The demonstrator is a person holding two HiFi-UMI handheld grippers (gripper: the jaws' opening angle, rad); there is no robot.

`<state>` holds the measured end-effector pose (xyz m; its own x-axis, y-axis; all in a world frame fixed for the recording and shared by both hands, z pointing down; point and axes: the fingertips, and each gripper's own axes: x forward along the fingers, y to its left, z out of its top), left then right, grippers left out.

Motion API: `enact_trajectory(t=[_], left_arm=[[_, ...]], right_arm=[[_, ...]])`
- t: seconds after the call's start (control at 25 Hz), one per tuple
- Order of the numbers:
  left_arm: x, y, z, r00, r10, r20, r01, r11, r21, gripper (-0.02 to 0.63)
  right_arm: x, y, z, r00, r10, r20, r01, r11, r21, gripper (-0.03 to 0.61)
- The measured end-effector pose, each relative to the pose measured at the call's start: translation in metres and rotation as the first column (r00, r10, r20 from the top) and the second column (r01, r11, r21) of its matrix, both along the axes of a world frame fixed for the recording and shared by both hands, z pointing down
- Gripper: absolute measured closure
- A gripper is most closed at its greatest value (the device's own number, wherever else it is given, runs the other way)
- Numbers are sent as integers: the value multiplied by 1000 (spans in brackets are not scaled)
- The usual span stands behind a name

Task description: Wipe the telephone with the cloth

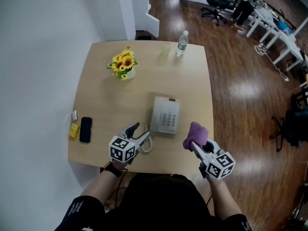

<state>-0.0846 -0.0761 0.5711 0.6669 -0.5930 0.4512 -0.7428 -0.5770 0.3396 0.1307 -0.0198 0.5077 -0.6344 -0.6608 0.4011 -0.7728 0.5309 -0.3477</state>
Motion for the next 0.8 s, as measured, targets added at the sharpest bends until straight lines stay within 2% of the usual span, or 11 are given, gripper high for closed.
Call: enact_trajectory(t=[0.24, 0.36, 0.44, 0.68, 0.8], left_arm=[[5, 57, -40, 1000, -20, -14, 21, 995, 98, 350], [23, 86, -51, 998, -36, -50, 41, 994, 101, 350], [39, 110, -52, 998, -20, -56, 25, 996, 90, 350], [72, 183, -63, 1000, 9, -26, -5, 991, 136, 348], [77, 211, -64, 1000, 14, 15, -17, 987, 159, 348]], right_arm=[[1, 27, -5, 996, -92, -6, 92, 995, 26, 433], [10, 51, -8, 993, -118, 5, 118, 992, 40, 433], [18, 71, -8, 992, -122, 18, 121, 992, 41, 434], [46, 138, 2, 990, -140, 27, 139, 990, 30, 433], [55, 162, 5, 990, -134, 40, 133, 991, 32, 434]])
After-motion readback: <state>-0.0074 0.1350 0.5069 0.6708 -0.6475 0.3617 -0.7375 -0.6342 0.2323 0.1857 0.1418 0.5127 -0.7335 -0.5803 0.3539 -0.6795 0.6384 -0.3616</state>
